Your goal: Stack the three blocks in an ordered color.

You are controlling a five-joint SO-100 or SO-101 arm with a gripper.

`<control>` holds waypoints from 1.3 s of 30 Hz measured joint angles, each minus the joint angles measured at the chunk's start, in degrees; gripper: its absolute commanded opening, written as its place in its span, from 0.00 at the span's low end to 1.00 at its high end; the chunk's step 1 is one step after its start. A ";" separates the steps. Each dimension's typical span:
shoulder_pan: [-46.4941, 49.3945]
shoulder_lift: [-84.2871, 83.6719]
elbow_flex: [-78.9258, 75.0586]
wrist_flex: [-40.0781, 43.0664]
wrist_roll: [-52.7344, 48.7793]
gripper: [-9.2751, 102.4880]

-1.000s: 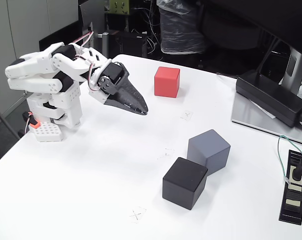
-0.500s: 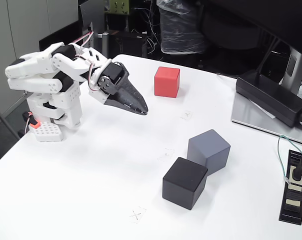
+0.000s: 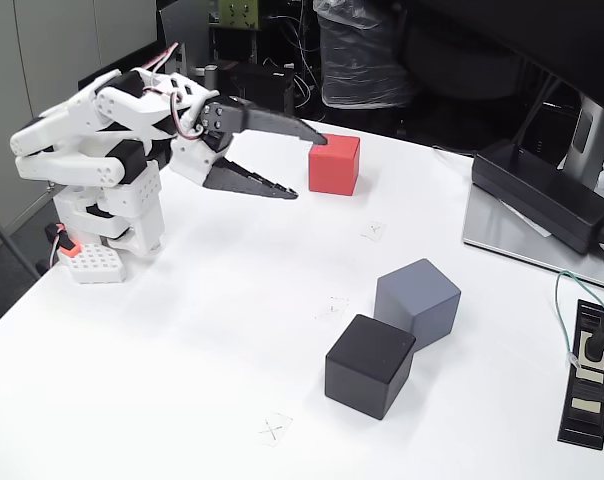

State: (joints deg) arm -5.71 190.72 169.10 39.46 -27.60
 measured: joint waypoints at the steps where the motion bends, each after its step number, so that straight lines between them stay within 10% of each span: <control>1: 0.00 0.00 -0.53 0.00 -3.87 0.31; 16: 6.24 -0.09 -7.65 0.00 -53.70 0.31; 39: 7.47 -58.36 -44.30 9.14 -44.74 0.31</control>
State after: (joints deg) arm 1.76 132.36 124.80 48.60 -72.33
